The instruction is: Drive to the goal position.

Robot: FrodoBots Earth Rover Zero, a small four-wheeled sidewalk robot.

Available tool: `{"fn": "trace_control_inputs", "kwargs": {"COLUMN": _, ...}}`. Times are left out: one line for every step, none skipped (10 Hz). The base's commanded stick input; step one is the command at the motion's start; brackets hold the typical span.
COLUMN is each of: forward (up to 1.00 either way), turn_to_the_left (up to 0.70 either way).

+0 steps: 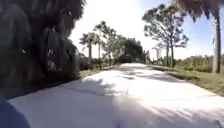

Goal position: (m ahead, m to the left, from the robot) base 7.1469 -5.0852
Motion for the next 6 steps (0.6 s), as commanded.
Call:
{"fn": "trace_control_inputs", "kwargs": {"forward": 0.70, "turn_to_the_left": 0.35}}
{"fn": "trace_control_inputs", "kwargs": {"forward": 0.70, "turn_to_the_left": 0.35}}
{"fn": "trace_control_inputs", "kwargs": {"forward": 0.70, "turn_to_the_left": 0.35}}
{"fn": "trace_control_inputs", "kwargs": {"forward": 0.70, "turn_to_the_left": 0.35}}
{"fn": "trace_control_inputs", "kwargs": {"forward": 0.70, "turn_to_the_left": 0.35}}
{"fn": "trace_control_inputs", "kwargs": {"forward": 0.70, "turn_to_the_left": 0.35}}
